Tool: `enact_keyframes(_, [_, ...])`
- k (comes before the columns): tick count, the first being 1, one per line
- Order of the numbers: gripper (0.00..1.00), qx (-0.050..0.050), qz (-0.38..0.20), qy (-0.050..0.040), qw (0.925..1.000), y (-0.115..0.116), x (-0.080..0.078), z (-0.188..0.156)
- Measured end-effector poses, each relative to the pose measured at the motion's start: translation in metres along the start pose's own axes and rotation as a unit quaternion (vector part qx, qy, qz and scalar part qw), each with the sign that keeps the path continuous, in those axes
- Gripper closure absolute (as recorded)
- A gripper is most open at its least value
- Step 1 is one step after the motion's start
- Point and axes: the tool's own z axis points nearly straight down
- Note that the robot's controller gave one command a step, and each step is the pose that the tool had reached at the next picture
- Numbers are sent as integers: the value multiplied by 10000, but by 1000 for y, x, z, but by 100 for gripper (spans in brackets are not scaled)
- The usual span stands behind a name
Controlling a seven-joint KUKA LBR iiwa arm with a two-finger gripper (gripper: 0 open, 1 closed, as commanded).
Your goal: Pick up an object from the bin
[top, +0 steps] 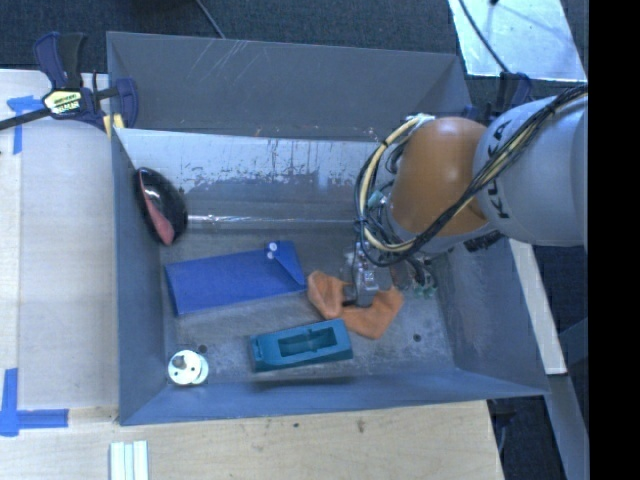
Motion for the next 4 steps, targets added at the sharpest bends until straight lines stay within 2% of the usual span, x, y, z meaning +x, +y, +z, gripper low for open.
enact_keyframes(1, [100, 0, -1, 0, 10000, 0, 0, 0])
enact_keyframes(2, [100, -9, -70, -6, 10000, -42, 16, 4])
enact_keyframes(3, [100, -3, 175, -3, 9998, 20, -8, -111])
enact_keyframes(4, [100, -2, 174, -2, 9998, 20, -8, -111])
